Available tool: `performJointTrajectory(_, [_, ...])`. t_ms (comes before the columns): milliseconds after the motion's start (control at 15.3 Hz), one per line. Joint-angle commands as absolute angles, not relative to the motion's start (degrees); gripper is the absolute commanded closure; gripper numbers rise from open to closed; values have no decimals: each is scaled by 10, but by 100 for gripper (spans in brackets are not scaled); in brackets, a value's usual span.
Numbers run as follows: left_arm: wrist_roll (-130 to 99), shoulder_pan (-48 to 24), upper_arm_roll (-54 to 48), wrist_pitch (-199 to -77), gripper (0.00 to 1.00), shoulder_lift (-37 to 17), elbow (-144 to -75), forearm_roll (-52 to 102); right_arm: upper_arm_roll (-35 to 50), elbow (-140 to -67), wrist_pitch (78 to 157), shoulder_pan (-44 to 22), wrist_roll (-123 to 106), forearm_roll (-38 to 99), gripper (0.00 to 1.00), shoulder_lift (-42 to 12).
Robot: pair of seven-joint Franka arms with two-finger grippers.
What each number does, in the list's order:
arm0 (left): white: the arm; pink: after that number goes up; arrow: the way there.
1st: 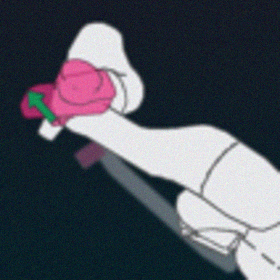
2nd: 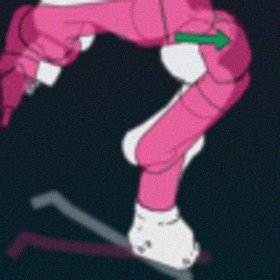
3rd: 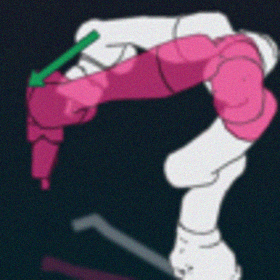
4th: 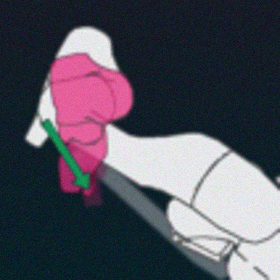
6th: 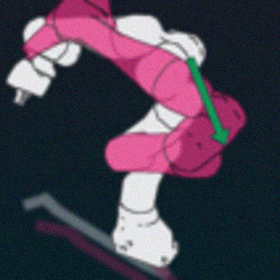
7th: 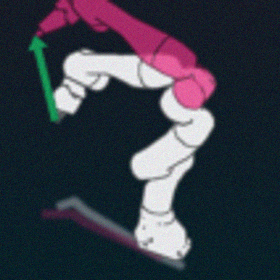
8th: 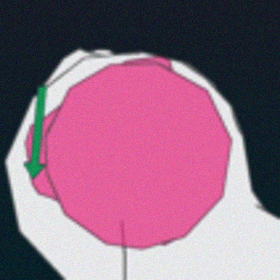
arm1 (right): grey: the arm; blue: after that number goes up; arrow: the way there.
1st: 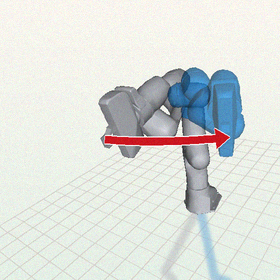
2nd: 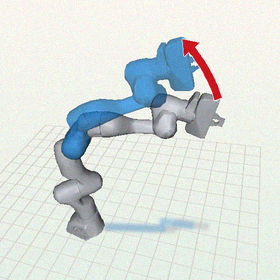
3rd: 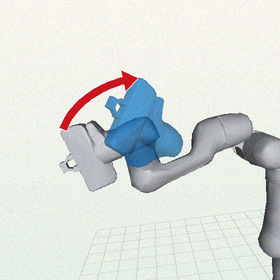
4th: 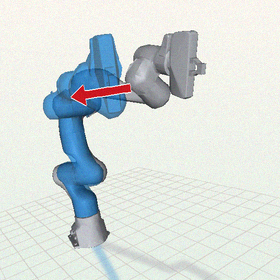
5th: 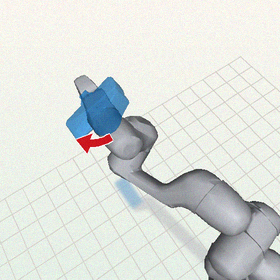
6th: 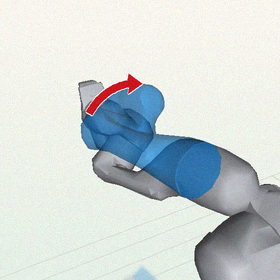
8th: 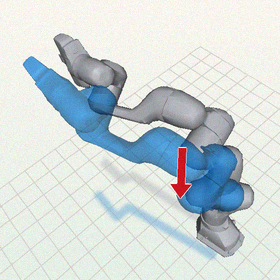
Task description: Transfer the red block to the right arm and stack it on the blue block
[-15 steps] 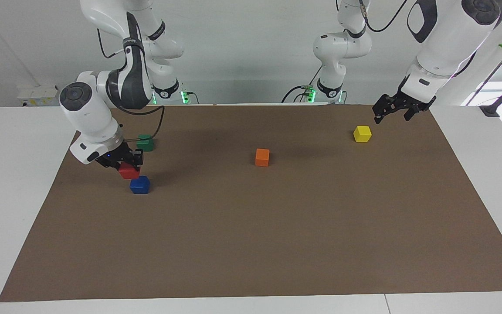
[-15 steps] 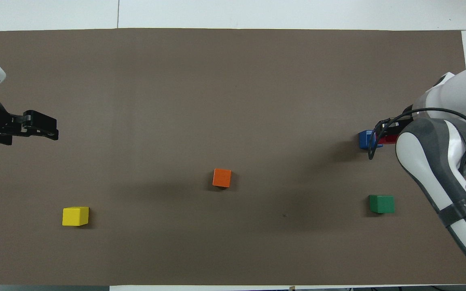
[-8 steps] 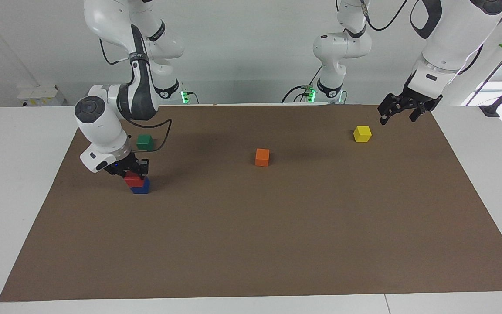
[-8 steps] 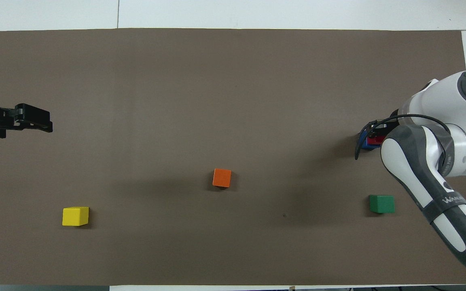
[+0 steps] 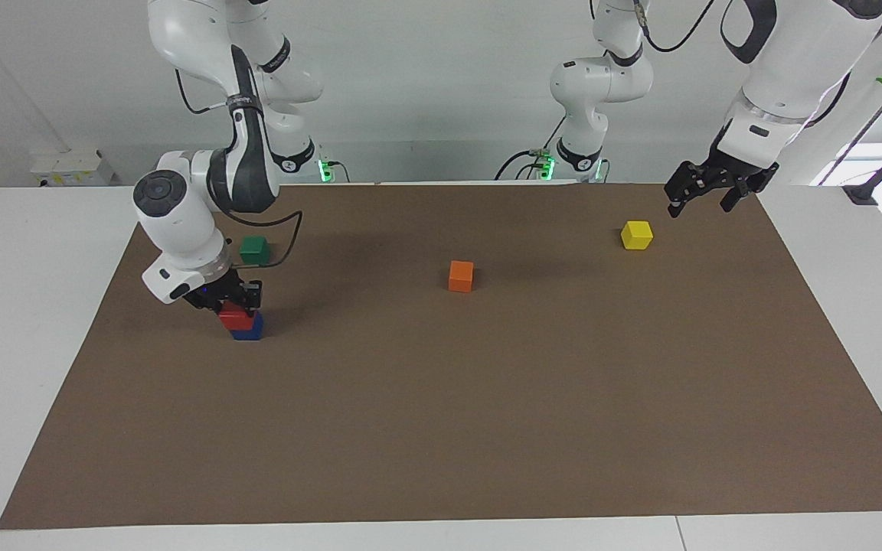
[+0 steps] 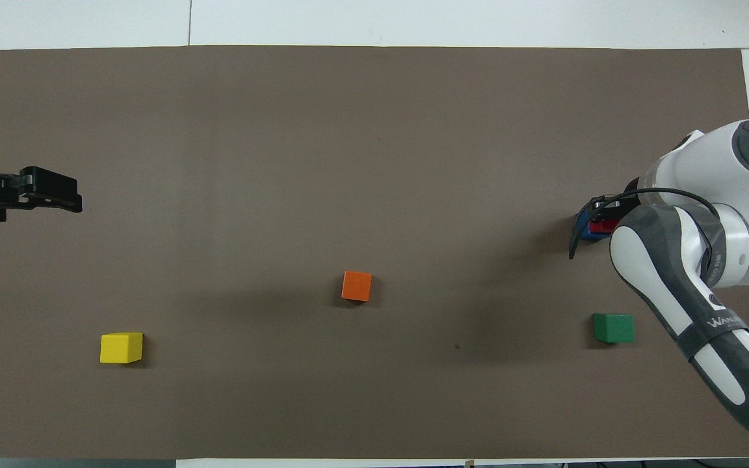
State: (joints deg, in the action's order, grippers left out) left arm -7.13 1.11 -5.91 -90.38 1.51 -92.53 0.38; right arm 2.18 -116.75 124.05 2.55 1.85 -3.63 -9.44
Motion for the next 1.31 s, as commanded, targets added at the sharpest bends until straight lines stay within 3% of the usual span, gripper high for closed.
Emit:
performJointTrajectory(0, [-69,17,-60,-908,0,27,-935,11,25,-1184,1257,32,29,-43,100,-83])
performJointTrajectory(196, [-69,17,-60,-908,0,27,-935,11,26,-1184,1258,37,31,-33,100,-83])
performJointTrajectory(261, [-69,17,-60,-908,0,27,-935,11,26,-1184,1259,38,33,-26,87,-83])
performJointTrajectory(327, [-69,17,-60,-908,0,27,-935,11,26,-1184,1259,39,29,-22,58,-83])
performJointTrajectory(392, [-69,17,-60,-908,0,27,-935,11,26,-1183,1259,40,28,-21,20,-83])
performJointTrajectory(457, [-69,17,-60,-908,0,27,-935,11,26,-1182,1259,40,28,-21,4,-83])
performJointTrajectory(523, [-69,17,-60,-908,0,27,-935,11,26,-1180,1259,40,28,-21,0,-84])
performJointTrajectory(915, [-69,17,-60,-907,0,27,-935,11,26,-1157,1240,41,17,-21,0,-83])
performJointTrajectory(1241, [-69,17,-60,-908,0,27,-935,11,21,-1071,1131,41,-77,-22,0,-41])
